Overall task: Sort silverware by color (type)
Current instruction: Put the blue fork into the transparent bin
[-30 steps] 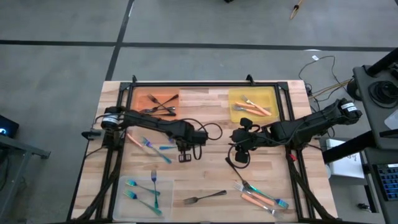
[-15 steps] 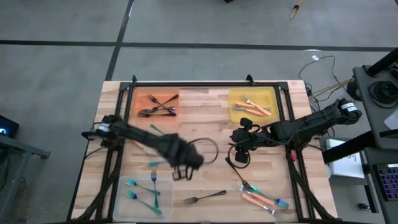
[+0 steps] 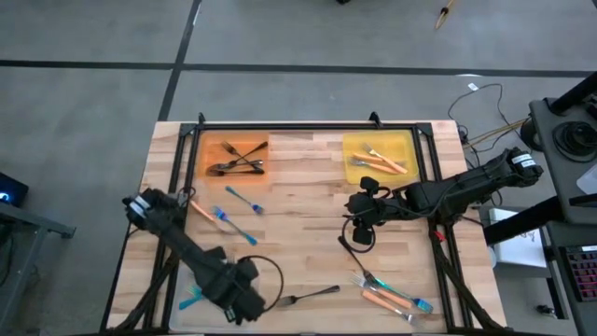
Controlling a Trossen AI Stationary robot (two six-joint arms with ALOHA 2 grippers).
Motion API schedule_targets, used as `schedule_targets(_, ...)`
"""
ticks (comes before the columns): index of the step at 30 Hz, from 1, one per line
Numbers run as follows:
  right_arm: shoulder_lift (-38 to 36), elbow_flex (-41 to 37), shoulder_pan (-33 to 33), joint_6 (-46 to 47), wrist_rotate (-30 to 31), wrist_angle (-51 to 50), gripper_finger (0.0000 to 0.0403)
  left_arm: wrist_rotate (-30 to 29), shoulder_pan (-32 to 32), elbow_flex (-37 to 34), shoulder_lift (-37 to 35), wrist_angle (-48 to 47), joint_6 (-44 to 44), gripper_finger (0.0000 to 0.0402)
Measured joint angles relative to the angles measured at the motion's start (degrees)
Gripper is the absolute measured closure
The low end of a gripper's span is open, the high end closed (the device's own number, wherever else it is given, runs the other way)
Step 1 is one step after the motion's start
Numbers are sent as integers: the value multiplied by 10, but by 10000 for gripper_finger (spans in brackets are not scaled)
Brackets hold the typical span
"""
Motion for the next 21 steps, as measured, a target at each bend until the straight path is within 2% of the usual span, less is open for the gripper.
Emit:
schedule_targets(8,0,0,0,0,0,0,266,34,-21,-80,0,118,-11,395)
schedule_targets(13,0,0,0,0,0,0,266,63,-22,-126,-1,194,2,379)
schedule_targets(21,0,0,0,0,0,0,266,54,-22,-118,-2,184,6,341)
